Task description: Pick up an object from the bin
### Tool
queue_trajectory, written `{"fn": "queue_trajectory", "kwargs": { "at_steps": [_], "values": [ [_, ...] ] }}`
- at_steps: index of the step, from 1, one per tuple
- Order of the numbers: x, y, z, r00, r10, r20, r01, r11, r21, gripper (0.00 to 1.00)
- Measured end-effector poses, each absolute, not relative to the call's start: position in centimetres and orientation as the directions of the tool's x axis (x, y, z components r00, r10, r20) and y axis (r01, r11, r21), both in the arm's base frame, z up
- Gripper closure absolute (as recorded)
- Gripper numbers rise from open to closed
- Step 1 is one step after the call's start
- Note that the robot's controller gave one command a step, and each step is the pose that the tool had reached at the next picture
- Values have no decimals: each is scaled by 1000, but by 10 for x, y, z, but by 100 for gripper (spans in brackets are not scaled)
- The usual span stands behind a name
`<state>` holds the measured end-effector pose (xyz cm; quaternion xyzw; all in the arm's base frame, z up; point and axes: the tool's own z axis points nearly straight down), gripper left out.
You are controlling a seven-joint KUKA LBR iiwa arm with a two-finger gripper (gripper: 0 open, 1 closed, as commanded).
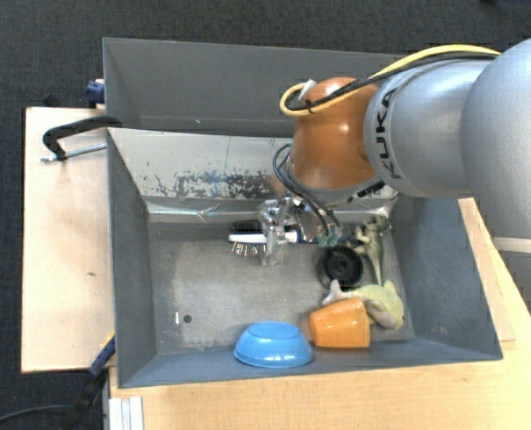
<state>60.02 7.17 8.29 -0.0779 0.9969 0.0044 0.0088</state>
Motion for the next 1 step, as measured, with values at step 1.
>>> {"fn": "queue_trajectory", "kwargs": {
  "at_steps": [1],
  "values": [
    [577, 99, 246, -948, -317, -14, -317, 948, -1, 100]
  ]
}}
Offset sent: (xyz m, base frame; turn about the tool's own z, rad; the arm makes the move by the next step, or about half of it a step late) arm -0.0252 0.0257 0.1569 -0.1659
